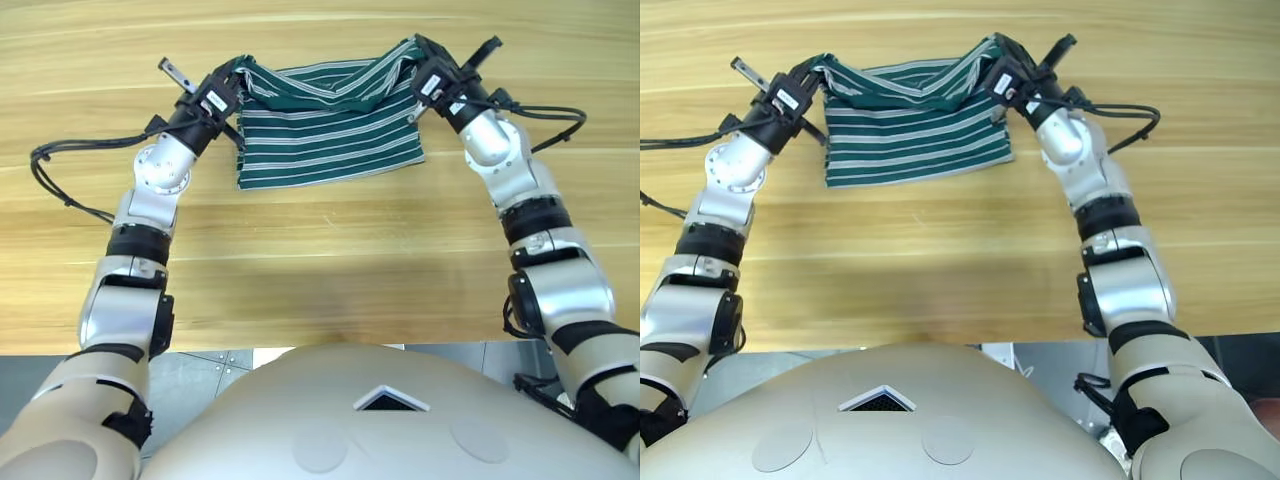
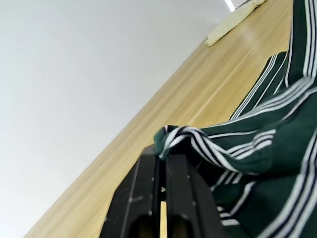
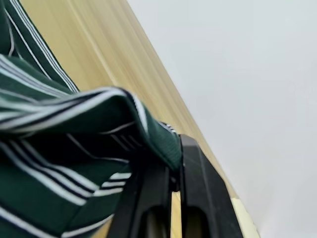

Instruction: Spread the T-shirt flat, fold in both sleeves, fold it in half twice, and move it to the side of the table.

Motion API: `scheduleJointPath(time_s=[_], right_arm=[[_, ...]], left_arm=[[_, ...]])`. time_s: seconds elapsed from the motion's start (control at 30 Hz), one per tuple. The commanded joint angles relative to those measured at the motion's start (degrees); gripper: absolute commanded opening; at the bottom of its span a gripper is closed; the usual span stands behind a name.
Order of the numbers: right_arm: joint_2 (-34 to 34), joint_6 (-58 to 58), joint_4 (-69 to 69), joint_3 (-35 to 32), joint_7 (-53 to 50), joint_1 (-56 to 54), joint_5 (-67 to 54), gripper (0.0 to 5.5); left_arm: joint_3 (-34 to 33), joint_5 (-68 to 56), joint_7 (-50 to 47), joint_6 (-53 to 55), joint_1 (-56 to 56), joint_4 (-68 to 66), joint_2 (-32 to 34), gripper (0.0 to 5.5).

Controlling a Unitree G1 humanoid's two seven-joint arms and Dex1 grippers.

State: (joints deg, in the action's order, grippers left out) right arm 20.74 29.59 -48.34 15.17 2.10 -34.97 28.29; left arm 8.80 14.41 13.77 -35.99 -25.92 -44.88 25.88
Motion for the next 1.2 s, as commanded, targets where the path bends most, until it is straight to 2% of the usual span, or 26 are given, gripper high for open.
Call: scheduleJointPath(time_s=[0.03,0.37,0.4,0.87,0.97,1.07,1.13,1.2], right_arm=[[-1.0,1.1,-6.9,1.6,-2.9,-3.9,1.5,0.0],[-3.1,-0.3,-19.4,3.7,-7.2,-10.6,2.7,0.0],[-3.5,-0.8,-20.4,3.8,-7.4,-11.3,2.7,0.37],[-8.0,-9.6,-27.5,4.3,-9.4,-17.7,2.8,2.74],[-8.4,-7.0,-26.0,4.7,-11.3,-16.7,2.9,3.24],[-10.3,0.9,-19.2,8.9,-12.5,-12.1,5.7,3.46],[-14.3,4.4,-15.8,22.7,-6.9,-5.1,16.2,3.46],[-14.4,5.7,-14.8,29.3,-2.1,-2.4,20.8,3.46]], left_arm=[[0.9,2.2,-2.8,-1.1,-3.6,-6.7,-0.8,0.0],[2.1,5.2,-8.0,0.0,-9.8,-20.9,-2.9,0.0],[2.0,5.1,-8.3,0.6,-10.5,-22.0,-3.1,0.3],[-0.2,3.8,-11.8,9.7,-17.5,-30.1,-5.0,2.44],[-1.0,3.8,-13.6,12.4,-16.8,-30.9,-4.0,2.85],[-2.3,3.1,-15.1,13.2,-13.4,-31.3,-2.7,3.35],[-7.8,-2.7,-15.5,5.9,-7.4,-28.1,-2.0,3.35],[-10.3,-5.5,-15.2,1.5,-4.2,-25.7,-1.8,3.35]])
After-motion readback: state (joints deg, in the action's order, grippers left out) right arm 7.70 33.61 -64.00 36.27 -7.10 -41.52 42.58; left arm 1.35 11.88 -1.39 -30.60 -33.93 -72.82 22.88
